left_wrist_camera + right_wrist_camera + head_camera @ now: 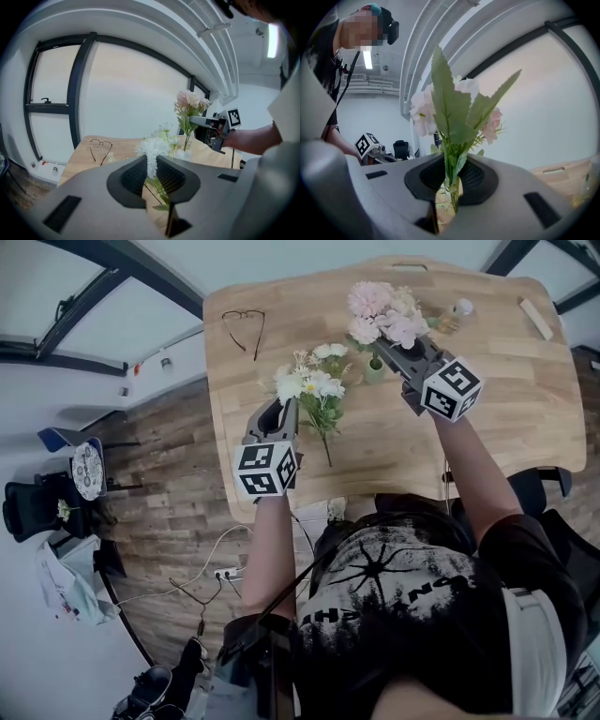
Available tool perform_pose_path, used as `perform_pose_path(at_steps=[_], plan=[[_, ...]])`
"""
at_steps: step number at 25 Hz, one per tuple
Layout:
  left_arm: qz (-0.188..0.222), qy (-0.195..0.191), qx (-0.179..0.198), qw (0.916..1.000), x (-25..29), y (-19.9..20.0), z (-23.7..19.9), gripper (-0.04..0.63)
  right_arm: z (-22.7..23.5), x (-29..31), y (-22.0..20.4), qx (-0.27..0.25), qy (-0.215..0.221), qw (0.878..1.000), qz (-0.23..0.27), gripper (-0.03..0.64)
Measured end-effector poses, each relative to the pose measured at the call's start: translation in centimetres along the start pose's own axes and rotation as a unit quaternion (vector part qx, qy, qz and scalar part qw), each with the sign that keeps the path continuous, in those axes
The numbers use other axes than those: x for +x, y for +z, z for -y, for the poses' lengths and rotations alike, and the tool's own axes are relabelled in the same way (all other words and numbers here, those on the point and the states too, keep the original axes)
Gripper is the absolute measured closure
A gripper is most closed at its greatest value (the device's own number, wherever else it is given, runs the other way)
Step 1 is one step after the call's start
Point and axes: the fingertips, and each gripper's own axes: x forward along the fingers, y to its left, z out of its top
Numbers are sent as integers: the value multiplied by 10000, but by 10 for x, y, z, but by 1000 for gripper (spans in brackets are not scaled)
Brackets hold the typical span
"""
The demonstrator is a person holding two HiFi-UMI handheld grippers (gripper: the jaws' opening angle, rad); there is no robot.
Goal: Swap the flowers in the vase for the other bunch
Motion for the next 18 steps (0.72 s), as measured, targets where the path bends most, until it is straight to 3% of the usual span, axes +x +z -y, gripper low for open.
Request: perform_pose_path(at_steps=[18], plan=[[-54, -72, -38, 10000, 14, -4, 12, 525, 9, -7, -41, 213, -90, 9997, -127, 569]])
